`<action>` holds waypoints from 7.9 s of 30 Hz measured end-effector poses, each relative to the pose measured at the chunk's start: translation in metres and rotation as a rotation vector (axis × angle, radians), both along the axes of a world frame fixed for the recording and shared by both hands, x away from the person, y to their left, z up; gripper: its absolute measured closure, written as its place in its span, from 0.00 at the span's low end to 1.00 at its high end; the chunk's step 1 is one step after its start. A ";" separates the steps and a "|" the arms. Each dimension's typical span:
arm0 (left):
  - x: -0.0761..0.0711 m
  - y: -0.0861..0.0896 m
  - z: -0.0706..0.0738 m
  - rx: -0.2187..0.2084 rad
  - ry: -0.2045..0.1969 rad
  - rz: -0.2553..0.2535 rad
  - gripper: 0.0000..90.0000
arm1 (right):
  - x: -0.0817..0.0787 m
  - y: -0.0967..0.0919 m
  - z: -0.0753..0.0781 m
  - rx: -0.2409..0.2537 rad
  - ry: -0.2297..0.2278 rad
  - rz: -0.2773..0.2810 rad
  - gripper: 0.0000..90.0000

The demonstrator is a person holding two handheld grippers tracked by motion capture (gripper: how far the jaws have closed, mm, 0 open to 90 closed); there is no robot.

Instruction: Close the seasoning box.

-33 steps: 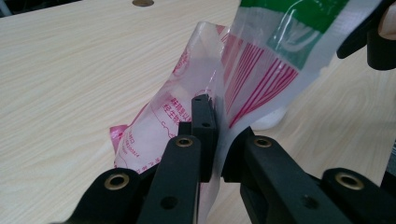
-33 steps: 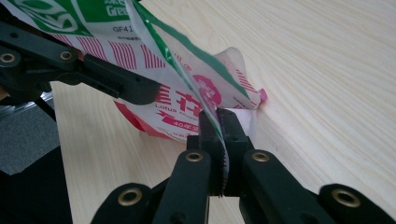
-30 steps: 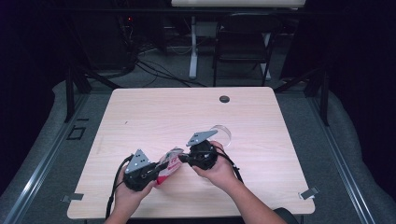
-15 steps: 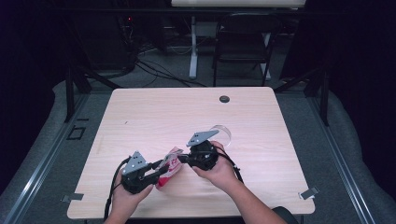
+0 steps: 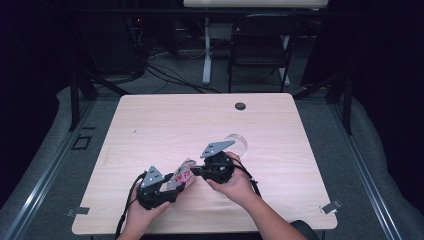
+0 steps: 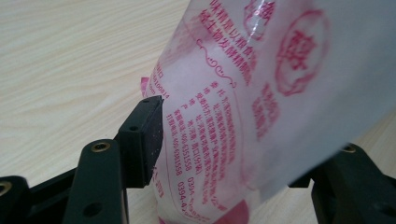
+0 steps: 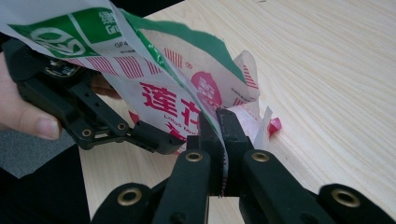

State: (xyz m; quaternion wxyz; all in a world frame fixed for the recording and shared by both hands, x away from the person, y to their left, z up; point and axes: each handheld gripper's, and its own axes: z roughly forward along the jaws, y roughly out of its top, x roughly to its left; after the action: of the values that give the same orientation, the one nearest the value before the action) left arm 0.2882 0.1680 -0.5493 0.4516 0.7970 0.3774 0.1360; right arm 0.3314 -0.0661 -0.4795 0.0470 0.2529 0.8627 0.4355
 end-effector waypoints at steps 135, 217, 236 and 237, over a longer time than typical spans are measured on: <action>0.003 -0.015 -0.002 0.305 -0.183 0.000 0.67 | -0.005 -0.026 0.007 0.117 -0.024 -0.036 1.00; 0.004 -0.025 0.004 0.459 -0.304 -0.045 0.68 | -0.023 -0.026 0.022 -0.020 -0.210 0.107 0.81; 0.004 -0.026 0.003 0.482 -0.317 -0.055 0.68 | -0.020 -0.029 0.022 -0.011 -0.124 0.108 1.00; 0.004 -0.026 0.003 0.482 -0.319 -0.054 0.68 | -0.020 -0.029 0.022 -0.008 -0.120 0.110 1.00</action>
State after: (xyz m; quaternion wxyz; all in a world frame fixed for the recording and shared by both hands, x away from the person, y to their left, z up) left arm 0.2918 0.1421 -0.5459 0.3062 0.8597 0.2369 0.3332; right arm 0.3114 -0.0952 -0.4580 0.0759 0.1785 0.8726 0.4484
